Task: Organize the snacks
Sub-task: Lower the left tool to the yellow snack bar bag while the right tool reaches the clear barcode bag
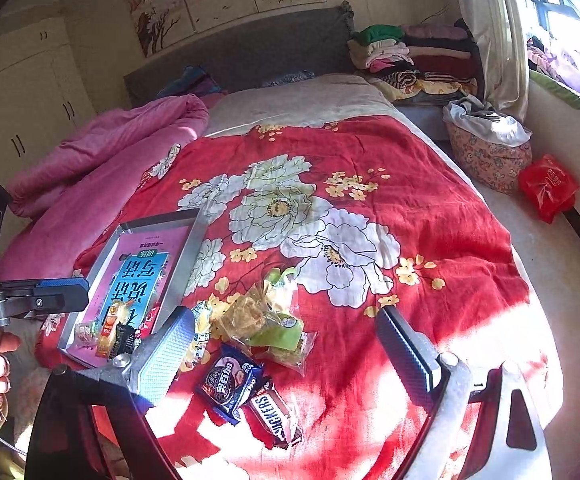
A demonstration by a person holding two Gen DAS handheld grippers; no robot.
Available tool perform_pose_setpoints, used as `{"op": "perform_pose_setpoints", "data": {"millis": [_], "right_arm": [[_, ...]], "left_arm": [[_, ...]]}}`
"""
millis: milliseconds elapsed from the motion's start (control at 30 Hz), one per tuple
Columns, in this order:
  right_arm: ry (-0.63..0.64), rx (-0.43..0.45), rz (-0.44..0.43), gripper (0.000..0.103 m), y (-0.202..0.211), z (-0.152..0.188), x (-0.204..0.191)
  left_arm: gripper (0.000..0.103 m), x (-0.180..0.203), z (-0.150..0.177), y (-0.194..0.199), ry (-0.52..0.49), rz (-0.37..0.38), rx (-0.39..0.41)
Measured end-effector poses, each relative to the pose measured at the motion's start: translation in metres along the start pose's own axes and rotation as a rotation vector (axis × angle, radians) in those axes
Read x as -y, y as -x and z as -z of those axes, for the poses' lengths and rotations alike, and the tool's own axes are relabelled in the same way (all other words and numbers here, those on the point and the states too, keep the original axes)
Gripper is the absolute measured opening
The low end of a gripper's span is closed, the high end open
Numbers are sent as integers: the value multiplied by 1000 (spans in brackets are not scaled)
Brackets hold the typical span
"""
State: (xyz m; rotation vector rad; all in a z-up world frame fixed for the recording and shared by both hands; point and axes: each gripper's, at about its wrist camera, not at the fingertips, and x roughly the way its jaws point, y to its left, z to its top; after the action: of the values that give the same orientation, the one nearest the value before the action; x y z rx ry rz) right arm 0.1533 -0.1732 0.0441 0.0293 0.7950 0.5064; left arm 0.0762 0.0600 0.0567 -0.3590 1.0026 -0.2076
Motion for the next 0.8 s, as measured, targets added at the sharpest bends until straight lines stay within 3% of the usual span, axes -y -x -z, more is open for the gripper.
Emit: {"op": "perform_pose_setpoints", "data": {"millis": [800], "right_arm": [[22, -170, 48, 92, -69, 36, 2]], "left_arm": [[75, 11, 14, -42, -38, -47, -124]]}}
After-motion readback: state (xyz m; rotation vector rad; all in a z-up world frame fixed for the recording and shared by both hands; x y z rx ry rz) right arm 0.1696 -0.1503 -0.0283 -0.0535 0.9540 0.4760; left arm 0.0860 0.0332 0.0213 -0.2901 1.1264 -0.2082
